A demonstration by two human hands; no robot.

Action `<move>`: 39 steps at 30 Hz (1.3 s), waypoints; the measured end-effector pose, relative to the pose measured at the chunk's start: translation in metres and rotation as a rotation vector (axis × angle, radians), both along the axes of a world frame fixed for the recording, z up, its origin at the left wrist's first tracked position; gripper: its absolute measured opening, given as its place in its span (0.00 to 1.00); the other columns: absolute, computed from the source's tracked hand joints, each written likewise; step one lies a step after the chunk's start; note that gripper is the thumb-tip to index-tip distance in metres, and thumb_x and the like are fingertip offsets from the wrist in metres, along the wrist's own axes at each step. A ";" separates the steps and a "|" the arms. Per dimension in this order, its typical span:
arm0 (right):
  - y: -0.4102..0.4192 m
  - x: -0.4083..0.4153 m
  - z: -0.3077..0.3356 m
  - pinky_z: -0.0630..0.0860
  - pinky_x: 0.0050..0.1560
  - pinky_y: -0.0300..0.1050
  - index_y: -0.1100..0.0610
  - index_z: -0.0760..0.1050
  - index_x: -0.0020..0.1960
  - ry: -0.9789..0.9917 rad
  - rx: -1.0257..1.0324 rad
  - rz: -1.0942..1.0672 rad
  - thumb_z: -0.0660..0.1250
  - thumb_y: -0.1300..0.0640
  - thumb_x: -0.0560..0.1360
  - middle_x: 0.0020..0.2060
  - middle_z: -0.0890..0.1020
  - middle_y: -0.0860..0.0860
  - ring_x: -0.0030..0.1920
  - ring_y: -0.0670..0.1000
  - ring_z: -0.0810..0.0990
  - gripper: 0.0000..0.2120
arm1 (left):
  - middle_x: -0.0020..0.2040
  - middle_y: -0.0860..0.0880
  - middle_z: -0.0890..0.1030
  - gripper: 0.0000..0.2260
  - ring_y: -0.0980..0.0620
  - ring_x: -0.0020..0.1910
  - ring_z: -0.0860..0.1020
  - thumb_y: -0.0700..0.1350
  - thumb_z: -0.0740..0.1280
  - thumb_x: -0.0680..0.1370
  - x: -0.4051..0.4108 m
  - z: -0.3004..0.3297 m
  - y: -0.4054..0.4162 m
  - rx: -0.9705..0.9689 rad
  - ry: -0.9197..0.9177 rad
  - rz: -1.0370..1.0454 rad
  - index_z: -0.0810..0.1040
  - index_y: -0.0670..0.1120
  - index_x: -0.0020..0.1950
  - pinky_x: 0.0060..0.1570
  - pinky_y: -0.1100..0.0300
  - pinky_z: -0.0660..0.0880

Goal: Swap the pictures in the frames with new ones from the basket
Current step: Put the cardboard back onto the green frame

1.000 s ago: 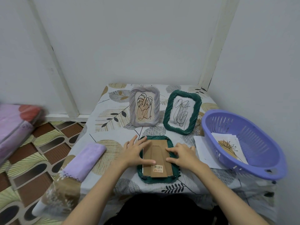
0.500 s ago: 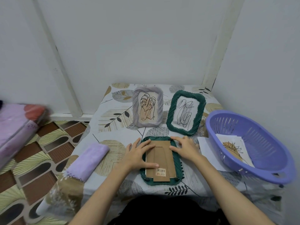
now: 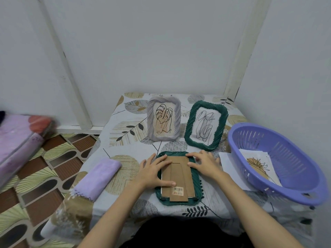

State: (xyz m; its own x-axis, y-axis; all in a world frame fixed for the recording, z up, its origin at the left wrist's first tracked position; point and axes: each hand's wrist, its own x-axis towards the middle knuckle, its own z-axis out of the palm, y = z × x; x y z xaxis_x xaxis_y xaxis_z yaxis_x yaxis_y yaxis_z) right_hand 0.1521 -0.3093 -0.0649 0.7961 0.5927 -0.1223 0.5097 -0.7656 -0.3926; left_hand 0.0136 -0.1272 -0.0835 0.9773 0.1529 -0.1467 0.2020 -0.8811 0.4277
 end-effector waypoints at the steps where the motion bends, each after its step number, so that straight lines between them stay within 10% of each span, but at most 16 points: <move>1: 0.000 -0.001 -0.001 0.59 0.64 0.59 0.37 0.66 0.66 0.001 0.003 -0.006 0.61 0.40 0.74 0.55 0.70 0.48 0.62 0.53 0.65 0.20 | 0.76 0.59 0.50 0.39 0.51 0.76 0.43 0.69 0.66 0.66 0.000 0.000 0.000 0.002 -0.001 -0.001 0.56 0.62 0.73 0.72 0.43 0.42; 14: 0.000 -0.030 -0.013 0.61 0.57 0.53 0.38 0.63 0.68 -0.204 0.004 -0.093 0.58 0.35 0.73 0.61 0.70 0.46 0.62 0.51 0.65 0.25 | 0.76 0.53 0.54 0.52 0.47 0.75 0.46 0.84 0.44 0.47 0.008 0.001 0.007 0.000 -0.094 0.068 0.68 0.64 0.66 0.71 0.48 0.47; 28: 0.003 -0.026 -0.007 0.60 0.58 0.56 0.40 0.61 0.70 -0.209 -0.138 -0.007 0.54 0.35 0.75 0.62 0.69 0.47 0.63 0.52 0.64 0.26 | 0.70 0.49 0.61 0.42 0.46 0.70 0.56 0.68 0.70 0.62 0.024 0.012 0.011 0.031 0.057 0.201 0.59 0.60 0.72 0.67 0.47 0.56; 39: 0.002 -0.026 -0.008 0.59 0.58 0.56 0.40 0.61 0.70 -0.205 -0.125 -0.012 0.55 0.35 0.75 0.62 0.69 0.46 0.63 0.51 0.64 0.26 | 0.68 0.51 0.63 0.42 0.46 0.68 0.59 0.75 0.64 0.53 0.019 0.013 0.012 -0.002 0.018 0.192 0.65 0.61 0.65 0.65 0.49 0.57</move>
State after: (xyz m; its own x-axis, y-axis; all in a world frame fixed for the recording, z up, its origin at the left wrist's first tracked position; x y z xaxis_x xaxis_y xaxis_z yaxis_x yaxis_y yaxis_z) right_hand 0.1259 -0.3071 -0.0732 0.8186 0.5737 -0.0298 0.5596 -0.8081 -0.1838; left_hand 0.0331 -0.1157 -0.0707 0.9273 0.3362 -0.1646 0.3743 -0.8249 0.4237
